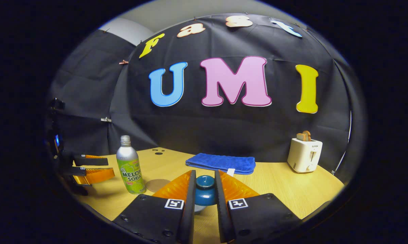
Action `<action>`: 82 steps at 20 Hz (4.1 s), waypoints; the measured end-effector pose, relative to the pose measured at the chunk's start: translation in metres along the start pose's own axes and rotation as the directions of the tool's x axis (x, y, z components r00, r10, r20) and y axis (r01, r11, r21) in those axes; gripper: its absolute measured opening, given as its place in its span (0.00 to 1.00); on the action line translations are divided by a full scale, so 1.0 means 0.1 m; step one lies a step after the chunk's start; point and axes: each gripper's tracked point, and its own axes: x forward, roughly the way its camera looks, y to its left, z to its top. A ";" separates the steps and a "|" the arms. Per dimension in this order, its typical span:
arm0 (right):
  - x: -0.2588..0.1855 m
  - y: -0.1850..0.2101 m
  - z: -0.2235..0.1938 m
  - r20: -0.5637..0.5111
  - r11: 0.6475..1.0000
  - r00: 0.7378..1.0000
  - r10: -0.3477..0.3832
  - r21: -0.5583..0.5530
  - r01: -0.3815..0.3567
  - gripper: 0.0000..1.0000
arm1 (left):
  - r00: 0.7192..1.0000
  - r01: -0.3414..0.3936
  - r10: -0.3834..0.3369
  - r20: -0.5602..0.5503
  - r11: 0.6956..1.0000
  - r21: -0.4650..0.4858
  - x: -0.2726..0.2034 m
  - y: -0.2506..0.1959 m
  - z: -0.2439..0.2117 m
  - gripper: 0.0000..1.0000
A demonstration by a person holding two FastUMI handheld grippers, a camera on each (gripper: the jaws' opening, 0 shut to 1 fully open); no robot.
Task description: Open the teacup lid with one hand, grasp the water bottle and pour water into the teacup with the other hand; after pouring, place the water bottle on the coaster and then close the teacup lid.
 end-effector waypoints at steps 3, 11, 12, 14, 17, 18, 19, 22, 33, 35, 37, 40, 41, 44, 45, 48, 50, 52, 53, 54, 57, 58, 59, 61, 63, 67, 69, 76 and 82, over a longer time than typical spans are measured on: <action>-0.10 -0.12 -0.15 -0.018 1.000 1.000 -0.016 0.010 0.016 0.33 | 1.000 0.031 -0.031 -0.004 0.999 0.024 0.09 -0.13 0.00 0.96; -0.29 -0.29 -0.30 -0.017 0.997 0.999 -0.030 0.071 0.031 0.33 | 1.000 0.003 -0.003 0.000 1.000 0.025 0.41 -0.17 0.00 0.96; -0.31 -0.30 -0.32 -0.018 0.997 0.999 -0.031 0.077 0.032 0.33 | 1.000 0.003 -0.003 -0.001 1.000 0.008 0.43 -0.17 0.00 0.96; -0.33 -0.34 -0.36 -0.022 0.996 0.999 -0.036 0.079 0.037 0.33 | 1.000 -0.004 0.004 0.000 1.000 -0.004 0.47 -0.16 0.01 0.96; -0.34 -0.34 -0.40 -0.028 0.996 0.999 -0.028 0.085 0.031 0.38 | 1.000 0.011 -0.011 0.000 1.000 -0.003 0.53 -0.21 -0.01 0.96; -0.34 -0.35 -0.43 -0.029 0.996 0.999 -0.027 0.086 0.029 0.33 | 1.000 0.017 -0.017 0.001 1.000 -0.003 0.54 -0.22 0.01 0.97; -0.35 -0.34 -0.44 -0.031 0.996 0.999 -0.025 0.087 0.028 0.33 | 1.000 0.024 -0.024 0.002 1.000 -0.004 0.56 -0.23 0.00 0.97; -0.37 -0.32 -0.48 -0.040 0.997 0.999 -0.023 0.074 0.026 0.33 | 0.999 0.038 -0.038 0.003 0.999 -0.005 0.60 -0.25 0.01 0.84; -0.38 -0.39 -0.51 -0.048 0.999 0.998 -0.041 0.032 0.043 0.33 | 0.999 -0.049 0.051 -0.007 0.979 0.196 0.56 -0.07 0.10 0.81; -0.38 -0.39 -0.51 -0.048 0.999 0.998 -0.040 0.032 0.042 0.33 | 0.997 -0.071 0.073 0.005 0.956 0.286 0.58 -0.04 0.19 0.81; -0.38 -0.39 -0.50 -0.048 0.999 0.998 -0.038 0.032 0.040 0.33 | 0.996 -0.086 0.081 0.028 0.918 0.388 0.59 -0.05 0.30 0.81; -0.38 -0.39 -0.50 -0.048 0.999 0.998 -0.039 0.032 0.040 0.33 | 0.994 -0.111 0.091 0.063 0.810 0.576 0.63 -0.12 0.43 0.80; -0.38 -0.39 -0.50 -0.048 0.999 0.998 -0.039 0.032 0.041 0.33 | 0.993 -0.120 0.092 0.076 0.759 0.640 0.65 -0.14 0.45 0.80; -0.37 -0.40 -0.51 -0.049 0.999 0.998 -0.040 0.032 0.041 0.33 | 0.993 -0.114 0.063 0.095 0.601 0.791 0.72 -0.33 0.50 0.80; -0.37 -0.40 -0.51 -0.049 0.999 0.998 -0.040 0.032 0.041 0.33 | 0.994 -0.106 0.051 0.093 0.548 0.830 0.75 -0.39 0.49 0.80; -0.37 -0.39 -0.51 -0.049 0.999 0.998 -0.039 0.032 0.041 0.33 | 0.995 -0.100 0.035 0.094 0.385 0.917 0.75 -0.51 0.47 0.80; -0.37 -0.40 -0.51 -0.049 0.999 0.998 -0.039 0.032 0.041 0.33 | 0.995 -0.097 0.026 0.094 0.275 0.957 0.78 -0.58 0.47 0.80; -0.38 -0.40 -0.51 -0.049 0.999 0.998 -0.039 0.032 0.041 0.33 | 0.997 -0.080 0.018 0.078 0.201 0.976 0.79 -0.59 0.45 0.80; -0.37 -0.40 -0.51 -0.049 0.999 0.998 -0.039 0.032 0.041 0.33 | 0.998 -0.064 0.017 0.062 0.170 0.983 0.78 -0.60 0.41 0.80; -0.37 -0.40 -0.51 -0.049 0.999 0.998 -0.039 0.032 0.041 0.33 | 0.999 -0.049 0.013 0.048 0.139 0.989 0.81 -0.61 0.38 0.80; -0.37 -0.40 -0.50 -0.049 0.999 0.998 -0.040 0.032 0.041 0.33 | 1.000 -0.018 0.003 0.018 0.043 0.999 0.84 -0.67 0.33 0.80; -0.38 -0.40 -0.51 -0.049 0.999 0.998 -0.040 0.032 0.041 0.33 | 1.000 -0.007 -0.002 0.007 0.015 1.000 0.87 -0.70 0.28 0.80; -0.37 -0.40 -0.51 -0.049 0.999 0.998 -0.040 0.032 0.041 0.33 | 1.000 0.004 -0.006 -0.004 -0.009 1.000 0.90 -0.73 0.23 0.80; -0.37 -0.40 -0.51 -0.049 0.999 0.998 -0.040 0.032 0.041 0.33 | 1.000 0.019 -0.011 -0.020 -0.046 0.999 0.90 -0.77 0.14 0.80; -0.37 -0.40 -0.51 -0.049 0.999 0.998 -0.040 0.032 0.041 0.33 | 1.000 0.020 -0.019 -0.021 -0.074 0.997 0.85 -0.81 0.10 0.80; -0.37 -0.40 -0.51 -0.049 0.999 0.998 -0.040 0.032 0.041 0.33 | 0.999 0.029 -0.019 -0.032 -0.140 0.990 0.81 -0.81 0.03 0.80; -0.37 -0.40 -0.51 -0.049 0.999 0.998 -0.040 0.032 0.041 0.33 | 0.999 0.037 -0.020 -0.041 -0.175 0.984 0.79 -0.82 0.00 0.80; -0.37 -0.40 -0.51 -0.049 0.999 0.998 -0.043 0.031 0.045 0.33 | 0.998 0.051 -0.021 -0.059 -0.262 0.964 0.69 -0.87 -0.09 0.80; -0.37 -0.41 -0.52 -0.049 0.998 0.998 -0.043 0.031 0.045 0.33 | 0.998 0.047 -0.027 -0.060 -0.334 0.941 0.71 -0.85 -0.09 0.81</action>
